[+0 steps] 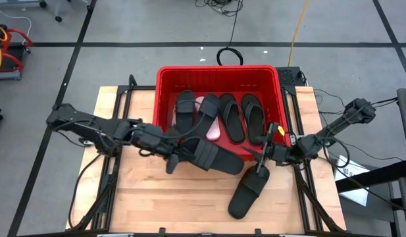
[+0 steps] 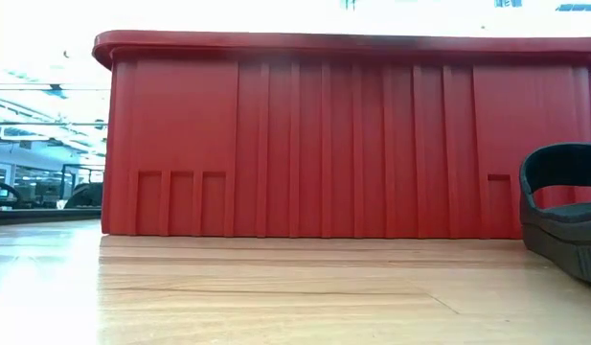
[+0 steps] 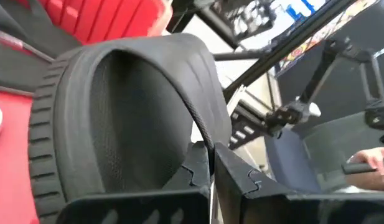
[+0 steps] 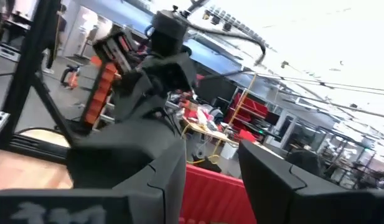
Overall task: Pick and place slides into bin
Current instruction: Put the black slipper into the red bin
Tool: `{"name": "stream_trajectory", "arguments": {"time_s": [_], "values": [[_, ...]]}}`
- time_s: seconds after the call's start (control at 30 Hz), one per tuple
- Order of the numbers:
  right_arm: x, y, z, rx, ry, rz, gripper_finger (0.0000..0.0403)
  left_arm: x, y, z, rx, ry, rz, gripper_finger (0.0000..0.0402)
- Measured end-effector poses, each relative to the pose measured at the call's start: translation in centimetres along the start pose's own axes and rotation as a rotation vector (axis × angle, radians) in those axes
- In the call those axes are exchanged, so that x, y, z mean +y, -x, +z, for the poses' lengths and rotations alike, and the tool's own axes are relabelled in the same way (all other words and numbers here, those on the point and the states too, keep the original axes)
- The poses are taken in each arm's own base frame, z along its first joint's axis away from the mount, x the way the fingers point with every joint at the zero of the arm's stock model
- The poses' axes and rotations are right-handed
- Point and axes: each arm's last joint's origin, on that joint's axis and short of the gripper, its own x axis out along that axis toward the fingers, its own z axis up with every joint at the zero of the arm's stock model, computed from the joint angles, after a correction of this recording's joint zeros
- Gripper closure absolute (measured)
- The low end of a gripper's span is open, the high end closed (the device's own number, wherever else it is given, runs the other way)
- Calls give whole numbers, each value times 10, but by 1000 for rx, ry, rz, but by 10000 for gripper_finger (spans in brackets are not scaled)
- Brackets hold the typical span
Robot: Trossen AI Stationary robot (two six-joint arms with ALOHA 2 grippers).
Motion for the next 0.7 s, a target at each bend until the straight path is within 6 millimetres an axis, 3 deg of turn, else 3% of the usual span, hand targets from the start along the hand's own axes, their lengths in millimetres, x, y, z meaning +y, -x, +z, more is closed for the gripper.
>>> {"name": "stream_trajectory", "arguments": {"time_s": [0.2,0.5,0.7], "values": [[5,-1,-7,18,-2,97,265,8,-15,7,-1,8,-43,401],[10,-6,-18,91,-39,101,263,15,-16,18,-63,-36,-28,401],[19,-17,-30,121,-30,134,259,22,-42,11,-29,-54,-5,402]]}}
